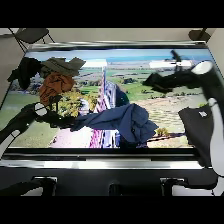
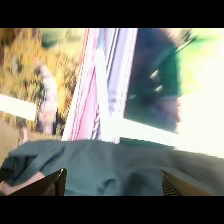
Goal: Fold the shirts.
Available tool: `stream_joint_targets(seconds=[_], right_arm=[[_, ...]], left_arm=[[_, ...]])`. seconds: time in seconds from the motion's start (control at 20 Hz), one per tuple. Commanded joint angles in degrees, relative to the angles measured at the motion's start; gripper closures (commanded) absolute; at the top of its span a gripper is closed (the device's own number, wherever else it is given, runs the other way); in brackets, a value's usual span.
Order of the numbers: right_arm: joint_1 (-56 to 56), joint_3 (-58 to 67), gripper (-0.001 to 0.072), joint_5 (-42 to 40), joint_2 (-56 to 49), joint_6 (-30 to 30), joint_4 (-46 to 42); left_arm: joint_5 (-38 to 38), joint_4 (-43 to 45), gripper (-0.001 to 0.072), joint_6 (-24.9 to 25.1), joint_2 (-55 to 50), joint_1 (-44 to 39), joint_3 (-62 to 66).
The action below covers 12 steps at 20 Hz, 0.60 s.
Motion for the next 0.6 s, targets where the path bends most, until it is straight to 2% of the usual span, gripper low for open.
stream_joint_targets(seconds=[0.0,0.1,0.2,0.45,0.55], right_arm=[[-11.6,4.6,0.0022,9.6,2.1,5.1,-6.9],[-14.8,2.8,0.0021,15.8,1.5,7.9,-14.5],[-15.1,-2.2,0.002,16.6,1.2,9.2,-16.8],[-9.7,-17.4,0.0024,7.3,-1.9,8.7,-7.7],[-6.6,-18.6,0.0037,4.3,-5.0,5.6,-2.4]], left_arm=[[-0.9,0.0,0.0675,0.5,-0.2,-0.1,0.0],[-0.9,0.0,0.0675,1.6,-0.2,-0.2,0.0],[-0.9,0.0,0.0675,2.1,-0.2,-0.4,0.0],[-0.9,0.0,0.0675,2.1,-0.2,-0.4,0.0],[-0.9,0.0,0.0675,2.1,-0.2,-0.4,0.0]])
